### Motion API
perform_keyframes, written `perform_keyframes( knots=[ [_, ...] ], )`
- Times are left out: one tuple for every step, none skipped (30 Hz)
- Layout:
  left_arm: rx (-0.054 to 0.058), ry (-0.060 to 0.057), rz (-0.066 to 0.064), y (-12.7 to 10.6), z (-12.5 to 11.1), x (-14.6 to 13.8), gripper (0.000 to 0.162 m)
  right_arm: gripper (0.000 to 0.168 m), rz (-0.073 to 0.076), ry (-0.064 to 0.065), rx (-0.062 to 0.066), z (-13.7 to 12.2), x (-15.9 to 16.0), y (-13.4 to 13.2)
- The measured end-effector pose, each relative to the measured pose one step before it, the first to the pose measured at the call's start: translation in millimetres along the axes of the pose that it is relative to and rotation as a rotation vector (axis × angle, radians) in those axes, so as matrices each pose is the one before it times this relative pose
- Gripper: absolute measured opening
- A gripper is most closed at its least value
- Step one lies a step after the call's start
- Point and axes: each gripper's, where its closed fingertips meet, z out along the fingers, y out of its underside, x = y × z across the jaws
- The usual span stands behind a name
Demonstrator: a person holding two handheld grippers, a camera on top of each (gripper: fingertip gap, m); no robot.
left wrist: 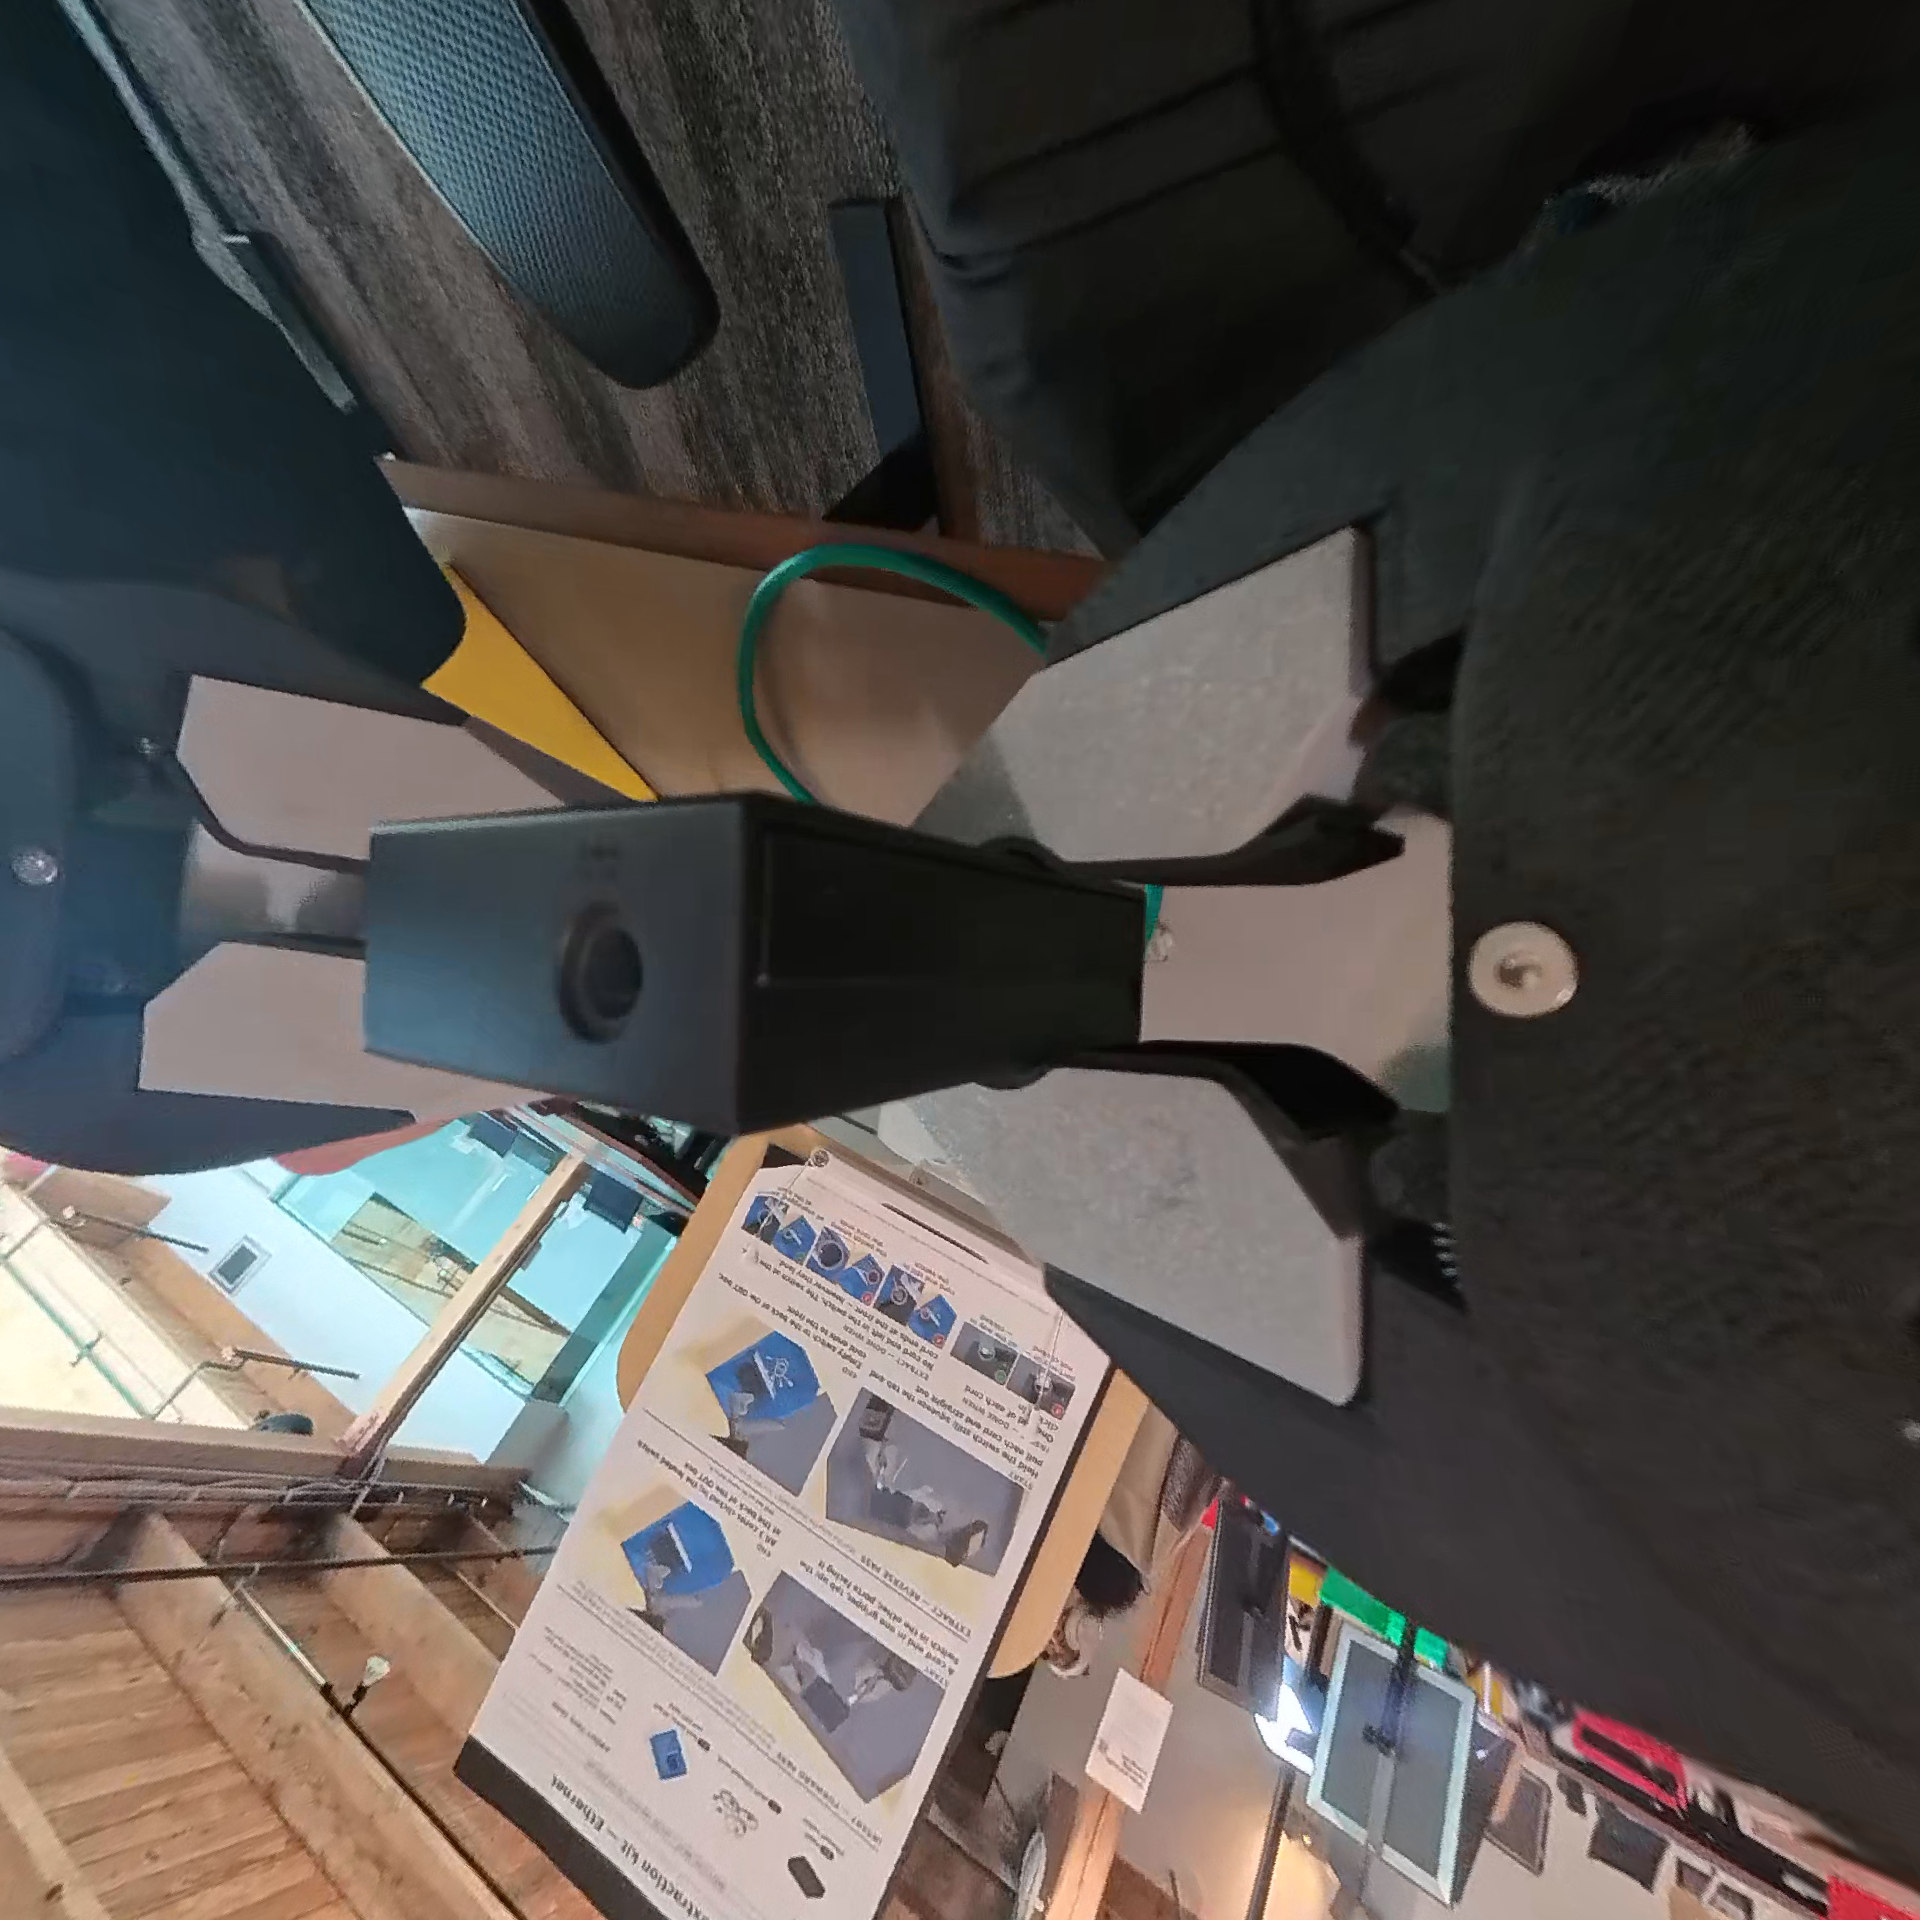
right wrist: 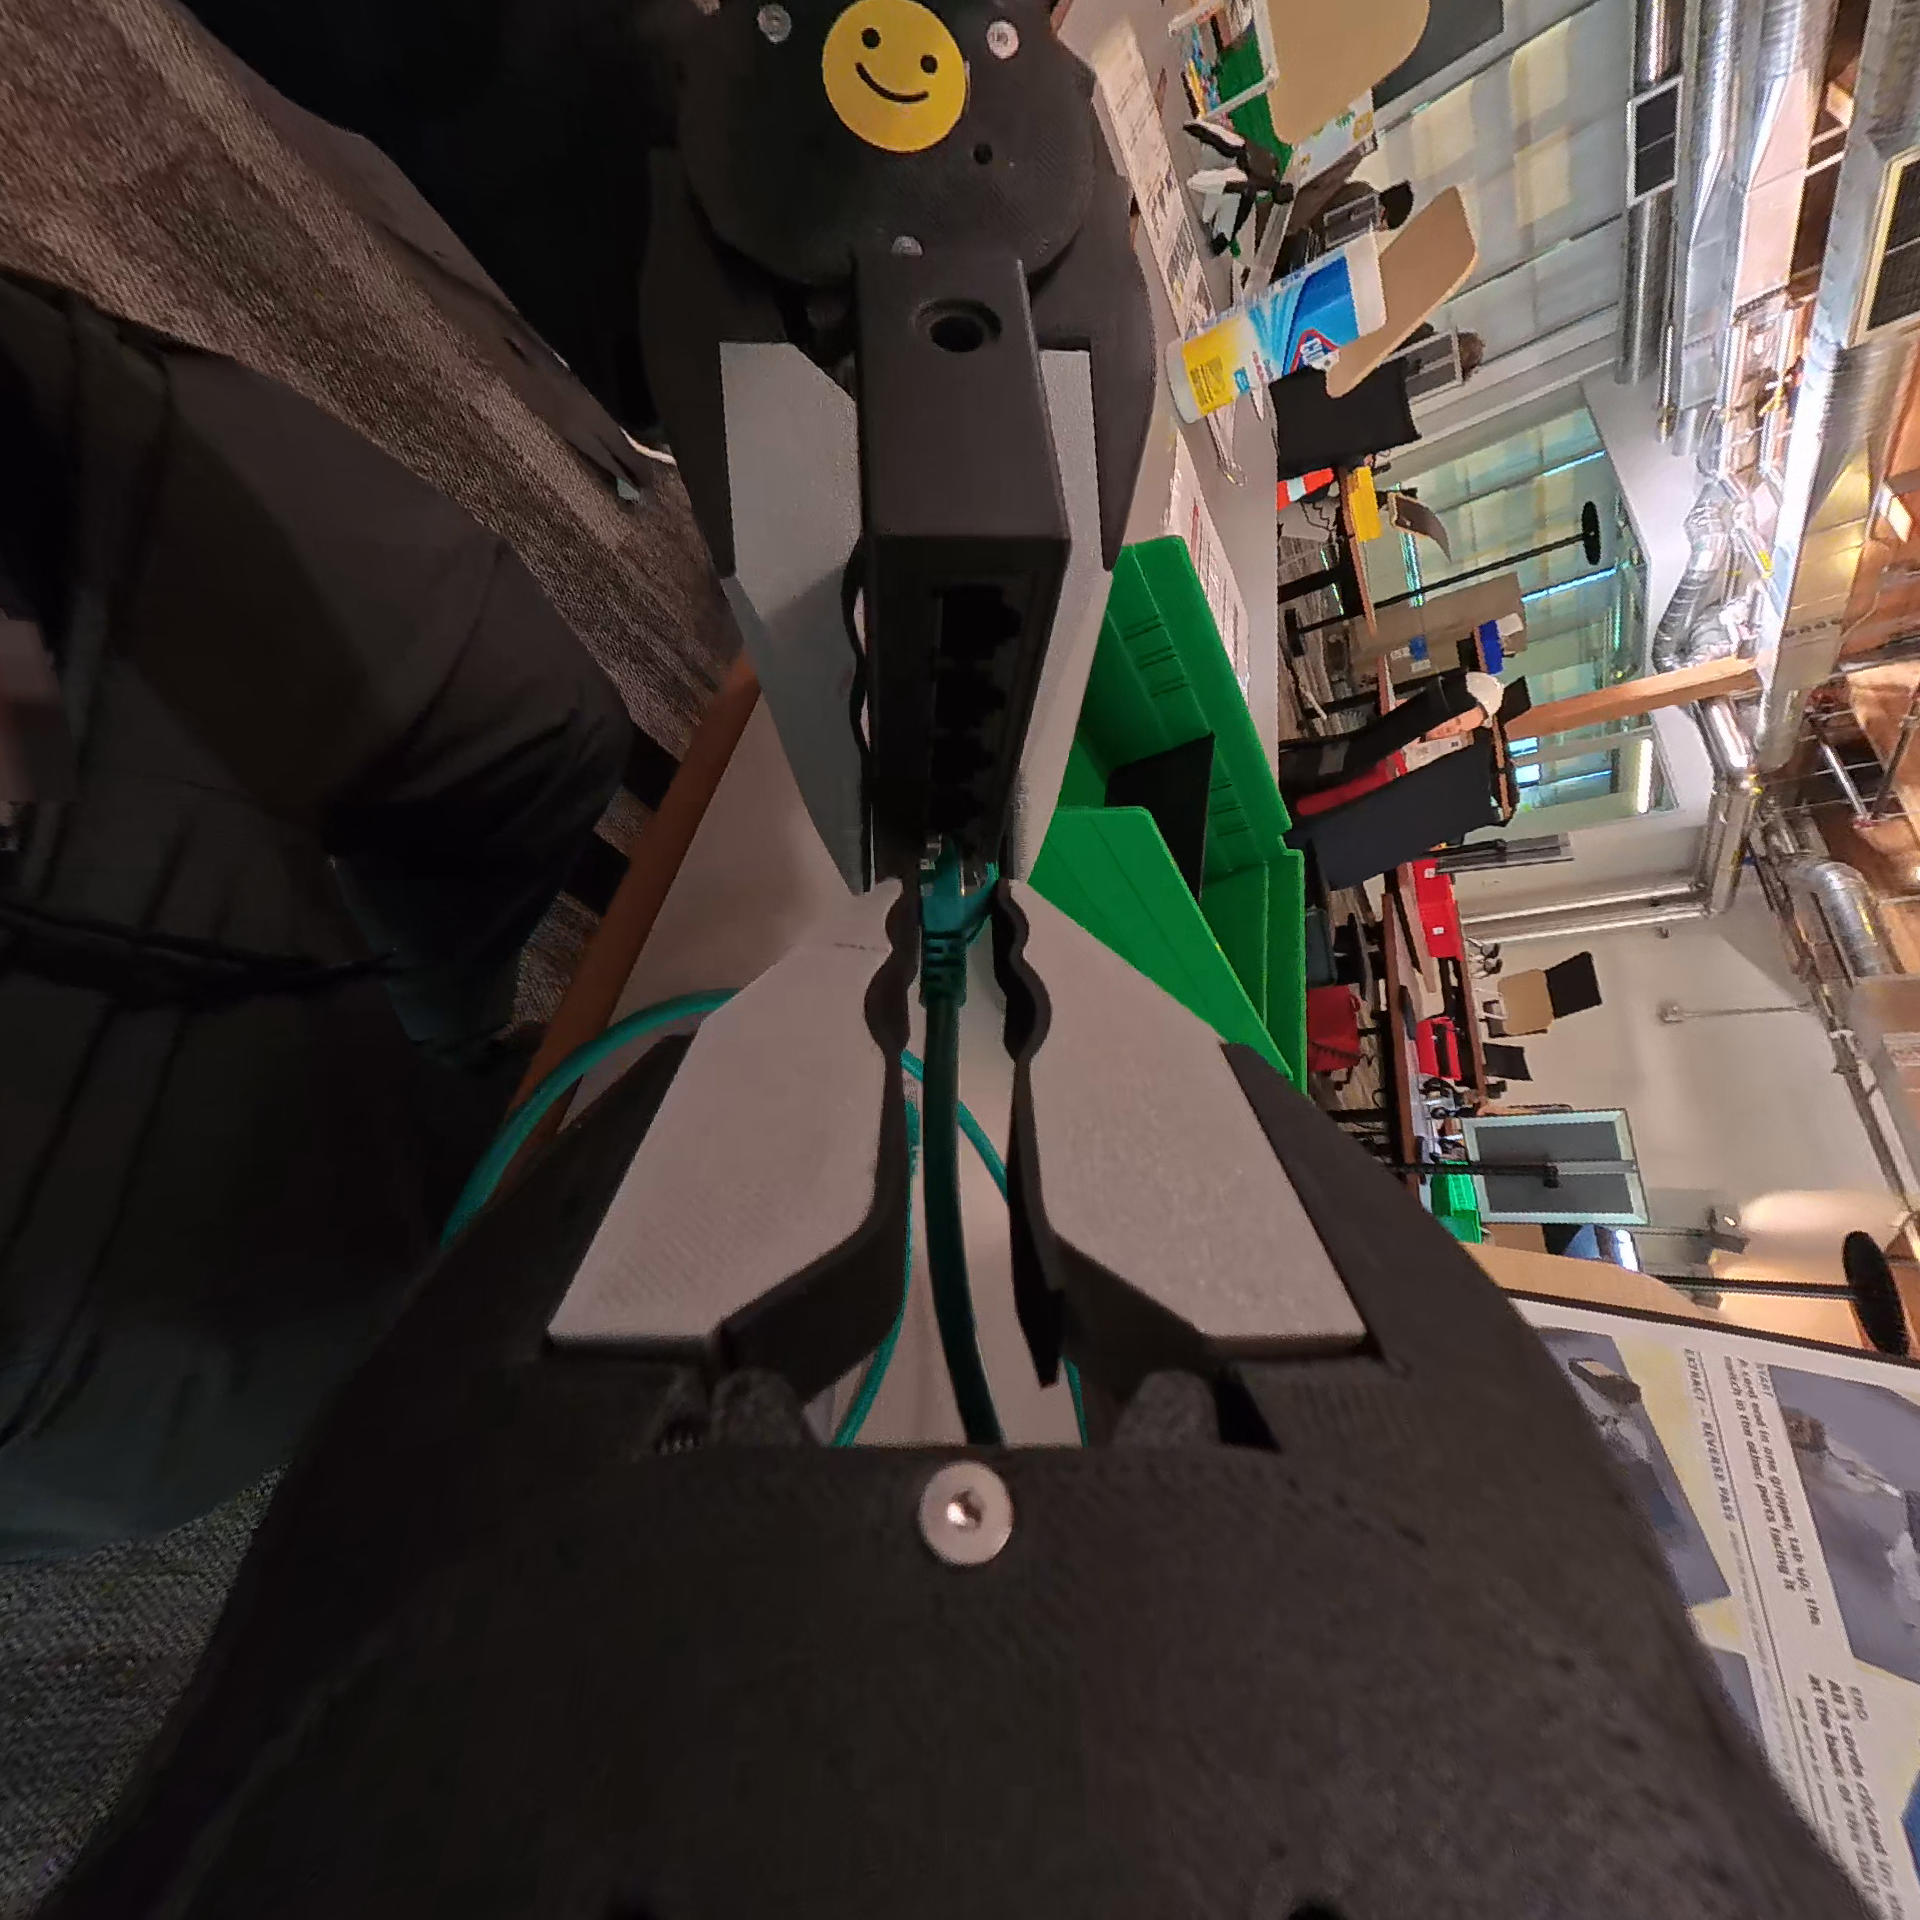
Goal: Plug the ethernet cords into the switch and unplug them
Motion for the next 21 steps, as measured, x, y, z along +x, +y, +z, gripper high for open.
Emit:
perform_keyframes(
  knots=[
    [-0.0071,-0.0038,0.0124,0.82,0.48,0.56,0.027,0.010,0.0002,-0.0026,-0.0068,0.57,-0.74,1.42],
    [0.0007,-0.0035,0.0091,-0.48,0.37,0.69,0.027,0.010,0.0099,-0.0062,-0.0046,0.25,-0.71,0.85],
    [0.0129,0.0000,-0.0001,-2.83,-0.18,0.86,0.027,0.010,0.0135,-0.0070,0.0021,-0.33,-0.73,-0.13],
    [0.0192,0.0073,-0.0095,-3.97,-0.50,1.12,0.027,0.010,0.0058,-0.0040,0.0088,-0.71,-0.77,-1.04],
    [0.0138,0.0047,-0.0105,-3.21,-0.52,0.26,0.027,0.010,-0.0003,0.0012,0.0098,-1.13,-0.22,-1.15],
    [0.0020,0.0076,-0.0070,-1.08,0.00,0.26,0.027,0.010,-0.0004,0.0000,0.0083,-1.03,-0.32,-1.05],
    [-0.0029,0.0136,-0.0079,0.09,-0.08,0.86,0.027,0.010,0.0018,-0.0030,0.0110,-1.12,-0.57,-1.30],
    [0.0128,0.0059,-0.0006,-1.72,-1.01,0.68,0.027,0.010,0.0033,-0.0021,0.0186,-1.14,-0.62,-2.27],
    [0.0165,-0.0002,0.0046,-2.47,-1.33,0.40,0.027,0.010,0.0003,-0.0020,0.0221,-1.08,-0.49,-2.82],
    [0.0107,0.0040,0.0026,-2.23,-1.09,0.83,0.027,0.010,-0.0062,-0.0035,0.0176,-1.15,-0.70,-2.55],
    [0.0053,0.0034,0.0088,-1.90,-0.58,0.70,0.027,0.010,-0.0098,-0.0047,0.0131,-1.18,-0.74,-1.93],
    [0.0045,0.0011,0.0107,-1.81,-0.40,0.21,0.027,0.010,-0.0065,-0.0027,0.0126,-1.05,-0.11,-1.87],
    [0.0056,-0.0085,0.0077,-1.67,-0.43,-1.17,0.027,0.010,-0.0027,0.0016,0.0148,-0.87,0.95,-1.82],
    [0.0068,-0.0090,0.0039,-1.76,-0.18,-1.07,0.027,0.010,-0.0015,-0.0055,0.0170,-0.91,0.50,-1.56],
    [0.0058,0.0117,-0.0051,-1.31,0.12,1.39,0.027,0.009,0.0039,-0.0209,0.0145,-0.70,-1.21,-0.98],
    [0.0027,0.0130,-0.0087,-0.31,0.09,1.47,0.027,0.010,0.0107,-0.0223,0.0068,0.06,-1.39,-0.07],
    [-0.0022,0.0043,0.0001,0.78,0.05,0.45,0.027,0.010,0.0063,-0.0170,-0.0039,0.76,-1.11,0.85],
    [-0.0060,0.0092,0.0014,1.48,0.20,1.62,0.027,0.010,-0.0075,-0.0154,-0.0121,1.03,-1.66,1.12],
    [-0.0009,0.0079,0.0001,0.75,-0.02,1.49,0.027,0.010,-0.0154,-0.0102,-0.0124,1.07,-1.60,0.51],
    [0.0025,0.0061,-0.0021,0.36,-0.23,0.99,0.027,0.010,-0.0149,-0.0073,-0.0081,0.66,-1.23,0.04],
    [0.0026,0.0047,-0.0013,0.16,0.02,0.85,0.027,0.011,-0.0110,-0.0071,-0.0045,0.09,-0.70,0.06]
  ],
)
